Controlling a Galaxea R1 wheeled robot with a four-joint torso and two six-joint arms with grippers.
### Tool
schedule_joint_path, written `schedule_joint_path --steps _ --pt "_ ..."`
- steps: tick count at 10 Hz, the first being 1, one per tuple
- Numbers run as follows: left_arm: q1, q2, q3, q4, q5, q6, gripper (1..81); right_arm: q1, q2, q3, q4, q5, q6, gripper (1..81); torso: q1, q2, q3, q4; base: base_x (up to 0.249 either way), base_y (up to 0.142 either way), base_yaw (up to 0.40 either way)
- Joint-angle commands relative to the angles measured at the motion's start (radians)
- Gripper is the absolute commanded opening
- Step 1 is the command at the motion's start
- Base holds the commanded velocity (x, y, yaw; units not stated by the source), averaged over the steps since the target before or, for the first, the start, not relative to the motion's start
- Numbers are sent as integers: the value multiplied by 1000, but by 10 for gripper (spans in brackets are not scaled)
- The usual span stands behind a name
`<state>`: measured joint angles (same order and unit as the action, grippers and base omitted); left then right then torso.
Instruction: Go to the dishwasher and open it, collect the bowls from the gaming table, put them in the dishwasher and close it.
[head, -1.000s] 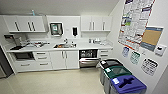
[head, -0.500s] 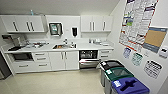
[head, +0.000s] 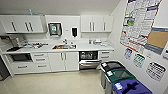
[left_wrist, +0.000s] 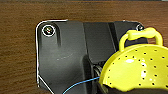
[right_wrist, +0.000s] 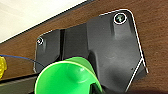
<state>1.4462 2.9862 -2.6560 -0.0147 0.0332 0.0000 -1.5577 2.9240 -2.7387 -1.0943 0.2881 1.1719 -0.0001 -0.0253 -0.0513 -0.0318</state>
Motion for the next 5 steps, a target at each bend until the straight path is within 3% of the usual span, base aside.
schedule_joint_path --steps 1,5 --pt "-54 -4 4 -7 59 2 10 41 -10 -4 -7 -24 -1 10 0 0 0 0 101 0 0" --pt "-54 -2 4 -7 57 2 10 41 -10 -5 -9 -24 -1 10 0 0 0 0 101 0 0"
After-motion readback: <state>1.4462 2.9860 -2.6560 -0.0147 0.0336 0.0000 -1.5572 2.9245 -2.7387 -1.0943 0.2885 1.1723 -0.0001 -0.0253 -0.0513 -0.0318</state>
